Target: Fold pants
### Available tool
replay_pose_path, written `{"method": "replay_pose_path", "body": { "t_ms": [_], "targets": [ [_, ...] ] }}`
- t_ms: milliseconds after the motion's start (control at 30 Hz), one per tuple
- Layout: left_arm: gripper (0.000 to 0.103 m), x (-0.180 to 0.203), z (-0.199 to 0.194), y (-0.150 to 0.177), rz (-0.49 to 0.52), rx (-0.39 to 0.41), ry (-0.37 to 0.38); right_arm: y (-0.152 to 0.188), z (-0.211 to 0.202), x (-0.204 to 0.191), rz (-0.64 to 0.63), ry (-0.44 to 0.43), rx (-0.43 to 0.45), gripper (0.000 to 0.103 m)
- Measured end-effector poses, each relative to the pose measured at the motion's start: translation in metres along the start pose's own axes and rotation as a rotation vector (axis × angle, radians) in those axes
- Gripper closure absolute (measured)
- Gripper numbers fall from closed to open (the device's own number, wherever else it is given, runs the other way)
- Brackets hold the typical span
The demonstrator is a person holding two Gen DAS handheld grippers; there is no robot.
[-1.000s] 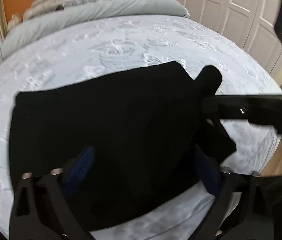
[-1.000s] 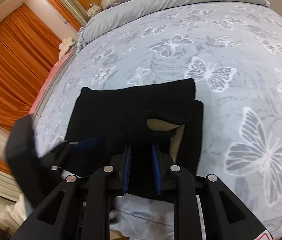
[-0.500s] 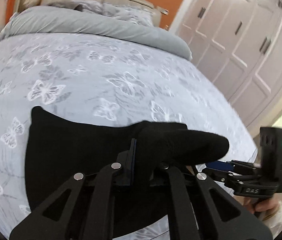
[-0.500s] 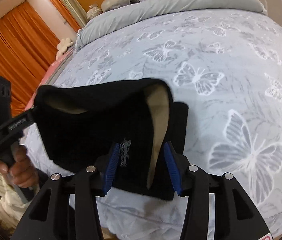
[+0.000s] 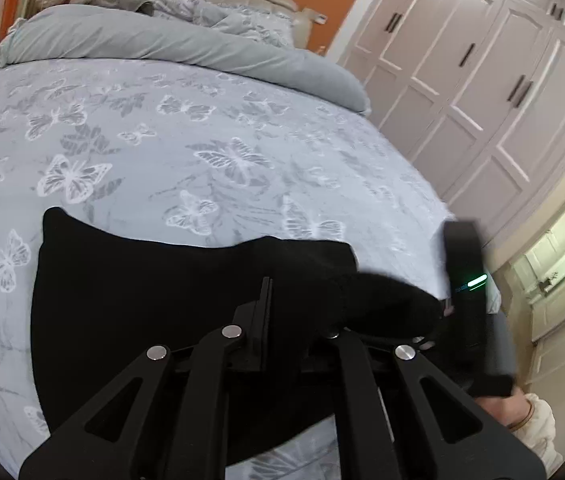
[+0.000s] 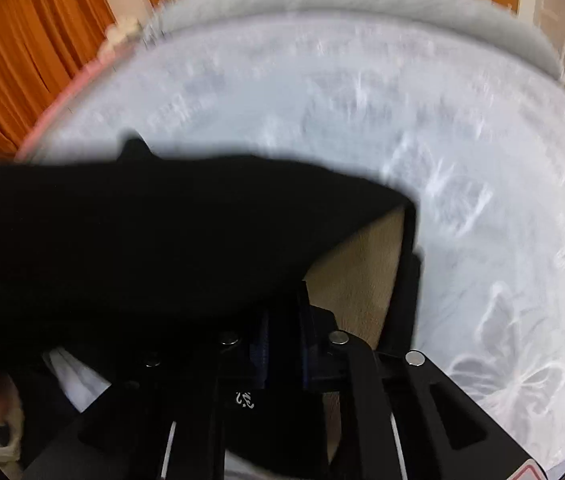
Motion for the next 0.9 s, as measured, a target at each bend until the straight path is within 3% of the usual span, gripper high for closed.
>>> {"method": "replay_pose_path", "body": {
  "t_ms": [100,167,200,233,267,333,367,433,467,500,533,633,733,767,800,833,900],
  "targets": [
    [0.094,0.007,-0.004,0.005,0.023,0.014,0.021,0.0,-0.032,0.019,0.054,0.007,0.087,0.094],
    [0.094,0.011,0.011,0.016,0.042,-0.038,0.019,0.012,-0.01,0.041,0.093,0.039,0.01,0.093],
    [0.094,0.012,0.025,0.024,0.049,-0.068,0.002,0.026,0.019,0.053,0.12,0.042,-0.105,0.092],
    [0.094,0.013,0.04,0.034,0.067,-0.105,-0.032,0.034,0.03,0.059,0.14,0.031,-0.121,0.091],
    [0.094,0.013,0.053,0.042,0.082,-0.139,-0.059,0.033,0.025,0.06,0.142,0.022,-0.095,0.087],
    [0.093,0.013,0.071,0.06,0.084,-0.217,-0.089,0.029,-0.002,0.069,0.181,0.027,-0.035,0.06],
    [0.09,0.015,0.068,0.063,0.085,-0.213,-0.087,0.032,-0.013,0.074,0.212,0.033,0.002,0.057],
    [0.07,0.024,0.049,0.064,0.115,-0.184,-0.054,0.04,-0.042,0.084,0.261,0.017,0.085,0.055],
    [0.032,0.026,0.041,0.063,0.124,-0.17,-0.047,0.043,-0.05,0.085,0.275,-0.011,0.114,0.051],
    [0.006,0.029,0.024,0.061,0.13,-0.123,-0.037,0.045,-0.056,0.088,0.303,-0.069,0.146,0.04],
    [0.005,0.03,0.009,0.061,0.134,-0.066,-0.018,0.046,-0.058,0.089,0.325,-0.121,0.157,0.033],
    [0.005,0.036,-0.018,0.059,0.218,0.01,-0.006,0.04,-0.042,0.084,0.349,-0.246,0.111,0.033],
    [0.005,0.023,-0.029,0.054,0.257,0.086,-0.118,0.04,-0.021,0.06,0.287,-0.162,0.023,0.033],
    [0.005,0.016,-0.029,0.052,0.251,0.09,-0.159,0.04,-0.017,0.053,0.267,-0.143,0.0,0.037],
    [0.005,0.006,-0.026,0.049,0.233,0.086,-0.205,0.042,-0.009,0.045,0.234,-0.118,-0.018,0.068],
    [0.005,-0.005,-0.023,0.047,0.211,0.077,-0.252,0.04,-0.005,0.04,0.205,-0.088,-0.023,0.091],
    [0.005,-0.025,-0.018,0.043,0.16,0.051,-0.331,0.037,-0.015,0.028,0.125,-0.031,0.013,0.096]
  ]
}}
Point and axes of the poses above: each gripper's, at about its wrist camera, not at the fingertips, and z roughly the way its jaws point, x to its right, y to its underside, the point moved 2 cm from there along z, roughly the way its jaws point, and after that the axes turned 6 degrees about -z, right-handed, at the moved point
